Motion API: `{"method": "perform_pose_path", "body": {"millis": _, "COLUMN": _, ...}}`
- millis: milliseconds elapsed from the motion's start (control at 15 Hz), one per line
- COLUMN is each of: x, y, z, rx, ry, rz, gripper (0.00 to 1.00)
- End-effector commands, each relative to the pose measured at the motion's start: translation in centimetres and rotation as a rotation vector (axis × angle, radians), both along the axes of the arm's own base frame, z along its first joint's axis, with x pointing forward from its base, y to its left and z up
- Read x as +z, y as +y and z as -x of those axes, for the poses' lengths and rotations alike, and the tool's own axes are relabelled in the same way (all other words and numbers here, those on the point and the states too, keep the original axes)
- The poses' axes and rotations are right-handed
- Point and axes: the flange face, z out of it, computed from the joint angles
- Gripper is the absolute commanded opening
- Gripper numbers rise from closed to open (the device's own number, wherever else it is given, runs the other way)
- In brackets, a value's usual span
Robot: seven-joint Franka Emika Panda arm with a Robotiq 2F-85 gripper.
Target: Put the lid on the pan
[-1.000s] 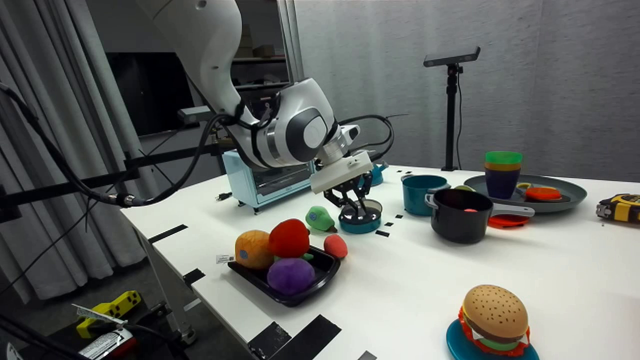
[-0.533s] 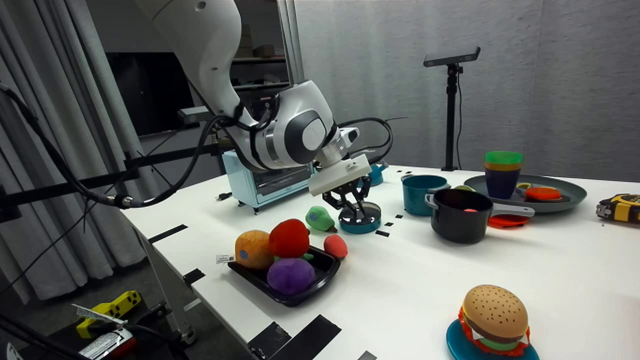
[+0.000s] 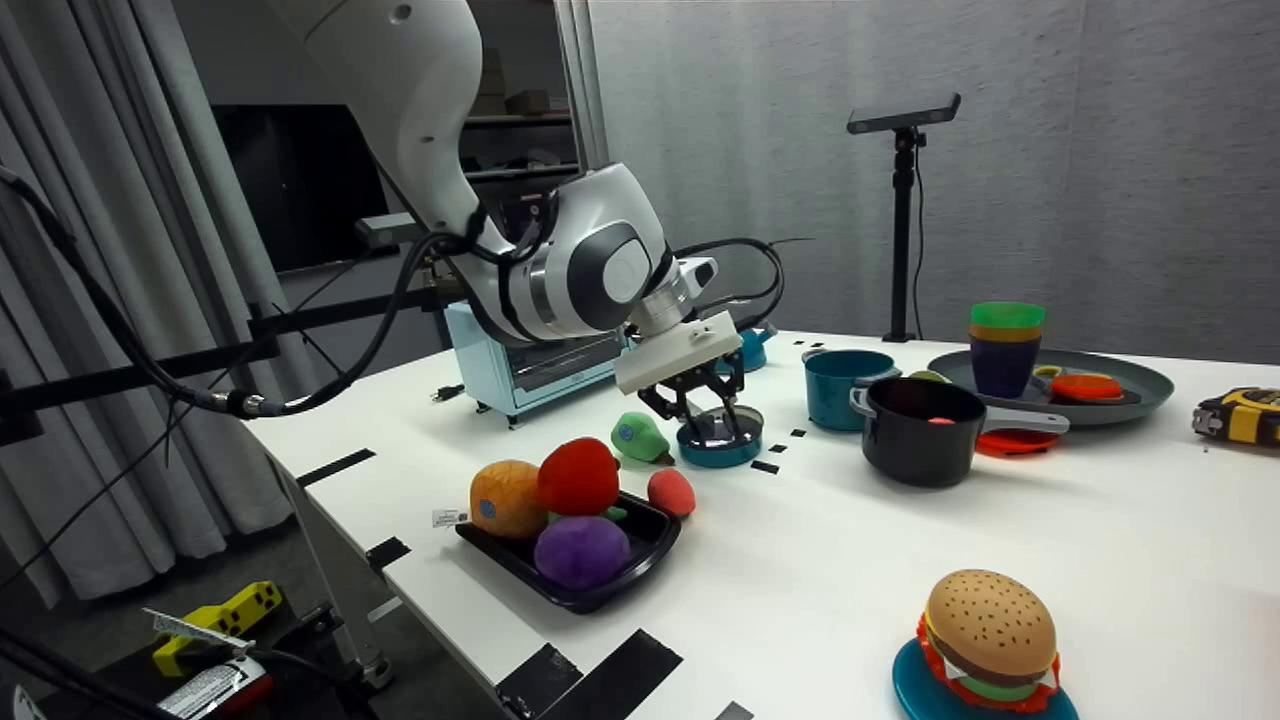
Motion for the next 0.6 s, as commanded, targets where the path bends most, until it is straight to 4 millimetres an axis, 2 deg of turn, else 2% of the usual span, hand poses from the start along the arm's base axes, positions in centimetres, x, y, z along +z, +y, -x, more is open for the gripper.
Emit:
{"method": "perform_pose_path", "body": {"millis": 0, "x": 0.6, "y": 0.1, "z": 0.3, "rx": 0.008, "ry": -0.026, "rz": -0.012, "gripper": 0.84}}
{"method": "perform_pose_path", "body": {"millis": 133, "x": 0.9, "y": 0.2, "z": 0.3, "rx": 0.009, "ry": -0.031, "rz": -0.016, "gripper": 0.99}}
{"method": "perform_pose_path", "body": {"millis": 533, "x": 3.1, "y": 0.8, "z": 0.1, "rx": -0.011, "ry": -0.089, "rz": -0.058, "gripper": 1.00}}
